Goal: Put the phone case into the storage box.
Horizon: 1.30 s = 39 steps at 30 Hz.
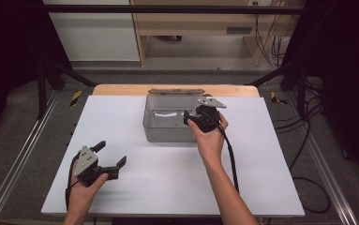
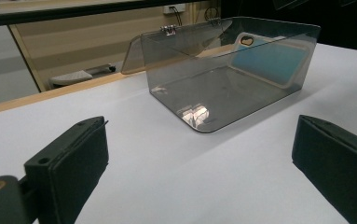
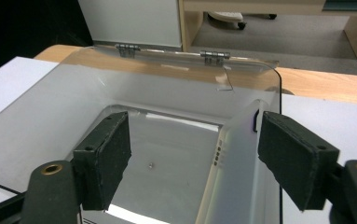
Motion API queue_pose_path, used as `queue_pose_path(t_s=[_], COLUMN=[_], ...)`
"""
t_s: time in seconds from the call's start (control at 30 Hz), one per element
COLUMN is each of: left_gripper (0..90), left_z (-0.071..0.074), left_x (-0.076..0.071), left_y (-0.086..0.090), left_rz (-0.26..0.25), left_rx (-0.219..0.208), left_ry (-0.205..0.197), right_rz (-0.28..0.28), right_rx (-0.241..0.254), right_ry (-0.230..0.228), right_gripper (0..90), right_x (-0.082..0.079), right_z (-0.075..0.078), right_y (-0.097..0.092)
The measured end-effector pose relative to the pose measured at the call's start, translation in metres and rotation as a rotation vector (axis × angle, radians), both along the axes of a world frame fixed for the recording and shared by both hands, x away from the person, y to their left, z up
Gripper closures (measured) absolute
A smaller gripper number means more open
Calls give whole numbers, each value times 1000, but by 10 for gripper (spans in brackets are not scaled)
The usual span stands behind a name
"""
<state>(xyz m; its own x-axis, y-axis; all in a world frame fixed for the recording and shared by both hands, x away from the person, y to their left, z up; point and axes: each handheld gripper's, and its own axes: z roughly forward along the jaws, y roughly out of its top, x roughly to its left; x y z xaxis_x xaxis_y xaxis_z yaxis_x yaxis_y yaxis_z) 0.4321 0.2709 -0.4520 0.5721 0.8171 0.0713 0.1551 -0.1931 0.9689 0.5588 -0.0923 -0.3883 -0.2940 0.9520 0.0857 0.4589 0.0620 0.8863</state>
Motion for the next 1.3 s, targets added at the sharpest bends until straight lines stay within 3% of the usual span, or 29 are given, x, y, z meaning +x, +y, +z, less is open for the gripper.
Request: queue_pose_path(t_s=[0.47, 0.83, 1.3], left_gripper=[39, 39, 36], left_z=[0, 0, 0], left_x=[0, 0, 0], left_y=[0, 1, 1], left_rz=[0, 1, 3], left_rx=[0, 1, -3], left_ry=[0, 0, 2], right_rz=[15, 17, 18], right_rx=[13, 10, 12], right_ry=[-6, -34, -63], right_gripper=[201, 87, 43], right_x=[-1, -3, -6], right_z=[1, 3, 7], right_y=[1, 1, -2])
